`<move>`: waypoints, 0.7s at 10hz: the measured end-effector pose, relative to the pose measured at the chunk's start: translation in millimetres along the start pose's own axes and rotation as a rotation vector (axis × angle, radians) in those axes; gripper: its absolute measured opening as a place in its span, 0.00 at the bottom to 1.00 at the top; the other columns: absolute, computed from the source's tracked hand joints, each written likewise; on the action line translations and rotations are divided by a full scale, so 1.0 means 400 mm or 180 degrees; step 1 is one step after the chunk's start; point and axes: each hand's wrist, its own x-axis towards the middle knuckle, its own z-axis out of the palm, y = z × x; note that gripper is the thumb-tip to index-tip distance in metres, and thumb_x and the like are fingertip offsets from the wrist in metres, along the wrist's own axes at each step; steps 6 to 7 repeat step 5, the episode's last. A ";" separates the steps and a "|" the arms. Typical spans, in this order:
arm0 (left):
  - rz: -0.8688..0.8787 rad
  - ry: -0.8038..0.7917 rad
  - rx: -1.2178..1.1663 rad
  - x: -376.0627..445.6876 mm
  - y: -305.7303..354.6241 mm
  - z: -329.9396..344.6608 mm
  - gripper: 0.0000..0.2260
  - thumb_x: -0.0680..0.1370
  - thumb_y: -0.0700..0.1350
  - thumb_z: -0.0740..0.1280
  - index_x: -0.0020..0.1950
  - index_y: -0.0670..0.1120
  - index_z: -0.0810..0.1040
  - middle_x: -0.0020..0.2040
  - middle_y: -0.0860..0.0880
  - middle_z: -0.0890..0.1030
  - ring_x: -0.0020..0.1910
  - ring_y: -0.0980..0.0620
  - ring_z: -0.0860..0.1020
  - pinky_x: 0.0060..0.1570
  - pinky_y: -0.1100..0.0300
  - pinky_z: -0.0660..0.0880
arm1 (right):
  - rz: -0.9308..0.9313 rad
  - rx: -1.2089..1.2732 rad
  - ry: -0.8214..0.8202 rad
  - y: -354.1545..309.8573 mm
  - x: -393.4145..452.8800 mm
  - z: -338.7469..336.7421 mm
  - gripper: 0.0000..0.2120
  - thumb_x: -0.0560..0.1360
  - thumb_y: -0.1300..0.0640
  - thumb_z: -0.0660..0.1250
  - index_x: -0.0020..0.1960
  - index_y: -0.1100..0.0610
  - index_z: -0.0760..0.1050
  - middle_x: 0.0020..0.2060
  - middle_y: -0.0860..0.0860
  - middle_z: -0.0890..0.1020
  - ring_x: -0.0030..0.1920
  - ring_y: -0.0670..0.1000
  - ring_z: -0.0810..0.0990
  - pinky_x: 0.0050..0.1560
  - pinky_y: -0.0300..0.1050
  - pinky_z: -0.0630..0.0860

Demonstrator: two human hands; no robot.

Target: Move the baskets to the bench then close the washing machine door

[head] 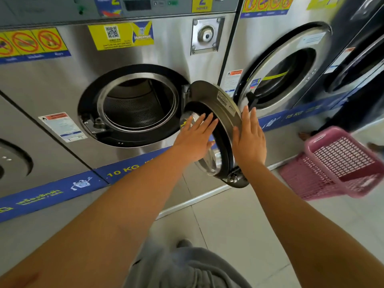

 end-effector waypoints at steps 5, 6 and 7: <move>-0.0979 0.0328 -0.0066 -0.137 -0.121 -0.020 0.27 0.83 0.53 0.48 0.79 0.46 0.45 0.80 0.47 0.46 0.79 0.47 0.47 0.76 0.47 0.45 | -0.0888 -0.0191 0.0050 -0.102 -0.013 -0.006 0.27 0.82 0.48 0.50 0.78 0.57 0.52 0.78 0.54 0.55 0.78 0.53 0.51 0.78 0.52 0.50; -0.0979 0.0328 -0.0066 -0.137 -0.121 -0.020 0.27 0.83 0.53 0.48 0.79 0.46 0.45 0.80 0.47 0.46 0.79 0.47 0.47 0.76 0.47 0.45 | -0.0888 -0.0191 0.0050 -0.102 -0.013 -0.006 0.27 0.82 0.48 0.50 0.78 0.57 0.52 0.78 0.54 0.55 0.78 0.53 0.51 0.78 0.52 0.50; -0.0979 0.0328 -0.0066 -0.137 -0.121 -0.020 0.27 0.83 0.53 0.48 0.79 0.46 0.45 0.80 0.47 0.46 0.79 0.47 0.47 0.76 0.47 0.45 | -0.0888 -0.0191 0.0050 -0.102 -0.013 -0.006 0.27 0.82 0.48 0.50 0.78 0.57 0.52 0.78 0.54 0.55 0.78 0.53 0.51 0.78 0.52 0.50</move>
